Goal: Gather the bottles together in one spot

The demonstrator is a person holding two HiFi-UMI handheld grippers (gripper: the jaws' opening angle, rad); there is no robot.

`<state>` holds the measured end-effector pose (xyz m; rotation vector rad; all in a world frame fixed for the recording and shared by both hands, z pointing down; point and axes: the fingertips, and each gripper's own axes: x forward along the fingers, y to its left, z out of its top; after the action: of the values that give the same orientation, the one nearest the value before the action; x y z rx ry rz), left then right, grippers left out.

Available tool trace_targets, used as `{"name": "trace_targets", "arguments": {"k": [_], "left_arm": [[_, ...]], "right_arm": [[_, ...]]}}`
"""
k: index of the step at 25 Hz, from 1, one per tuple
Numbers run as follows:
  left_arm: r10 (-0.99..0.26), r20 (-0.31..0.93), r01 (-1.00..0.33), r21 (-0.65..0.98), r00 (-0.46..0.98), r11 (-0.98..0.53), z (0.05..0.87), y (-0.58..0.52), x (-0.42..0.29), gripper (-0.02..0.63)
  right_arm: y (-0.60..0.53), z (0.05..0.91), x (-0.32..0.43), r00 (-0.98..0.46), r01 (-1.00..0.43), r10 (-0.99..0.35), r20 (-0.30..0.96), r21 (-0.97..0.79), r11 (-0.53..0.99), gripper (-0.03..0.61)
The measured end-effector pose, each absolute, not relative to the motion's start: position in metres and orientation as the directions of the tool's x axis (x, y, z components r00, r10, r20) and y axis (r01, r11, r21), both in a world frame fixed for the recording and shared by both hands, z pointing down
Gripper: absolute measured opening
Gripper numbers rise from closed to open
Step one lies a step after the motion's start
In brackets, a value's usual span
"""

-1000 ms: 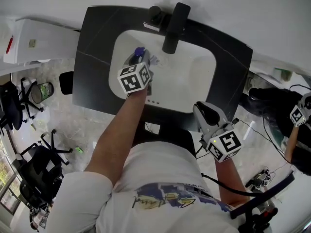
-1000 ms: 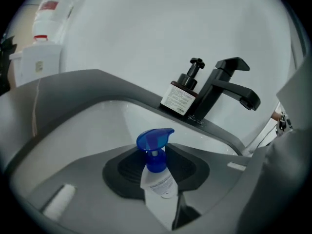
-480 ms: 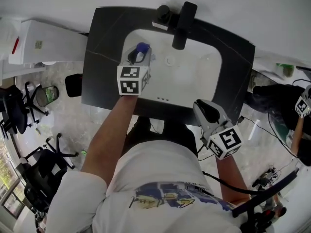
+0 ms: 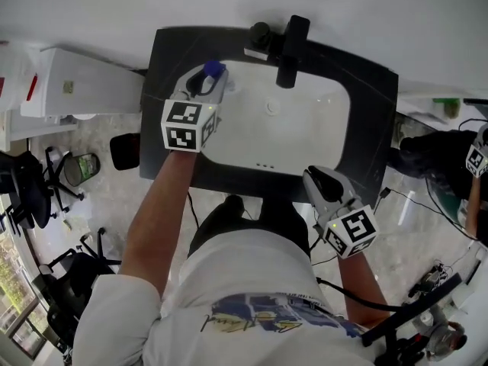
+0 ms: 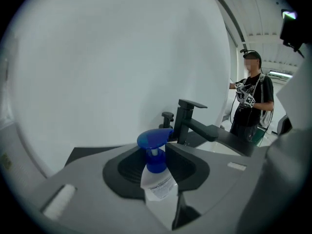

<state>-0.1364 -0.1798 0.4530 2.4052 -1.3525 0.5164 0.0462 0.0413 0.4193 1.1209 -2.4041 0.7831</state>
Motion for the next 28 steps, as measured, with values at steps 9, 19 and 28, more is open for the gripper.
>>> {"name": "trace_targets", "arguments": {"k": [9, 19, 28], "left_arm": [[-0.757, 0.407, -0.829, 0.002, 0.512, -0.559, 0.407, -0.244, -0.148, 0.126], [-0.746, 0.408, -0.792, -0.085, 0.526, -0.605, 0.424, -0.285, -0.13, 0.126], [-0.724, 0.41, -0.761, -0.102, 0.554, -0.64, 0.43, -0.29, -0.118, 0.127]], "right_arm": [[0.043, 0.414, 0.051, -0.573, -0.816, -0.605, 0.553, -0.312, 0.487, 0.044], [0.047, 0.421, 0.064, -0.563, -0.823, -0.595, 0.574, -0.322, 0.468, 0.044], [0.04, 0.424, 0.075, -0.566, -0.821, -0.59, 0.575, -0.331, 0.465, 0.044]]}}
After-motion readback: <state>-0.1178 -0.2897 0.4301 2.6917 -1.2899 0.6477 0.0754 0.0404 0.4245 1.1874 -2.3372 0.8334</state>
